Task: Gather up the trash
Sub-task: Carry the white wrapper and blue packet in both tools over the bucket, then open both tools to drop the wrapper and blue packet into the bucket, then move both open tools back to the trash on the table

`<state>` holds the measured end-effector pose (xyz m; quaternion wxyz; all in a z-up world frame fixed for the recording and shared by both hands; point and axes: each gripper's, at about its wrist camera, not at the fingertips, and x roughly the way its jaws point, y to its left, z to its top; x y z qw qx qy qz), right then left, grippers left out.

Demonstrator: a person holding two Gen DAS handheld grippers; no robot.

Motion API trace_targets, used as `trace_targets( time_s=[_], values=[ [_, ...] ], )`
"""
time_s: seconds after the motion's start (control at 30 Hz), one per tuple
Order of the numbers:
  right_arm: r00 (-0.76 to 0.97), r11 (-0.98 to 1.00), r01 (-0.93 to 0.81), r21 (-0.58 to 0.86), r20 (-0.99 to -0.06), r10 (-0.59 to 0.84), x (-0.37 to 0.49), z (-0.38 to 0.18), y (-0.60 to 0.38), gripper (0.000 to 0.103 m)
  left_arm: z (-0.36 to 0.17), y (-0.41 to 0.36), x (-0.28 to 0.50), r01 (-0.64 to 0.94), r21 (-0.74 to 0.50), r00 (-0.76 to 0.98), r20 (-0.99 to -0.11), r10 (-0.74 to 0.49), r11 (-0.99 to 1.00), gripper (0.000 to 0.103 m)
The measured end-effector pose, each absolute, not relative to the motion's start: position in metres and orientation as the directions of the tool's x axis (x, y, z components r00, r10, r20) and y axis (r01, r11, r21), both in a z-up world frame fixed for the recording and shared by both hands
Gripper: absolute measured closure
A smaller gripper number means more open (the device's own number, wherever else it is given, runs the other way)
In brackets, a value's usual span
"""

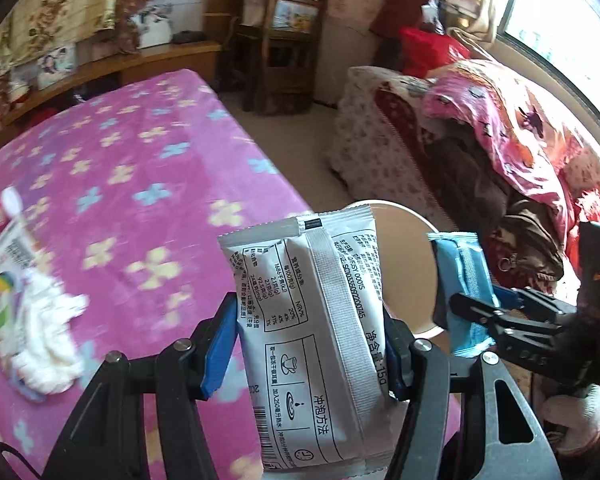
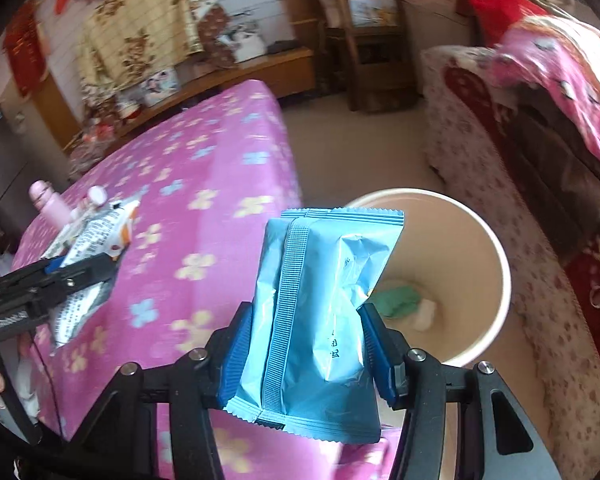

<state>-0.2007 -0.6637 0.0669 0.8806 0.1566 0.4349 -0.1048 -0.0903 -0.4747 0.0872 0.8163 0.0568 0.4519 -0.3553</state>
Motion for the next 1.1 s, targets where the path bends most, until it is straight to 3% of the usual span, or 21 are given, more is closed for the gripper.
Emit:
trace_targets(
  time_s=[0.37, 0.43, 0.53, 0.87, 1.1],
  values=[
    [0.557, 0.873, 0.440, 0.209, -0.827, -0.083, -0.195, 0.031, -0.726, 0.043, 0.067, -0.539, -0.079, 0.637, -0.318, 0.242, -0.782, -0.574, 0.702, 0.037],
    [0.565, 0.858, 0.456, 0.235, -0.821, -0.076, -0.192, 0.027, -0.738, 0.035, 0.064, -0.545, -0.076, 0.633, -0.355, 0.216, -0.773, -0.597, 0.688, 0.026],
    [0.579, 0.829, 0.482, 0.282, -0.813, -0.060, -0.193, 0.023, -0.752, 0.032, 0.061, -0.549, -0.075, 0.626, -0.395, 0.189, -0.760, -0.622, 0.673, 0.024],
    [0.608, 0.806, 0.484, 0.342, -0.794, -0.028, -0.202, 0.020, -0.751, 0.032, 0.063, -0.533, -0.079, 0.617, -0.358, 0.227, -0.772, -0.594, 0.701, 0.024],
    [0.596, 0.845, 0.447, 0.295, -0.802, -0.035, -0.200, 0.024, -0.727, 0.032, 0.073, -0.517, -0.087, 0.615, -0.285, 0.306, -0.773, -0.555, 0.735, 0.024]
  ],
)
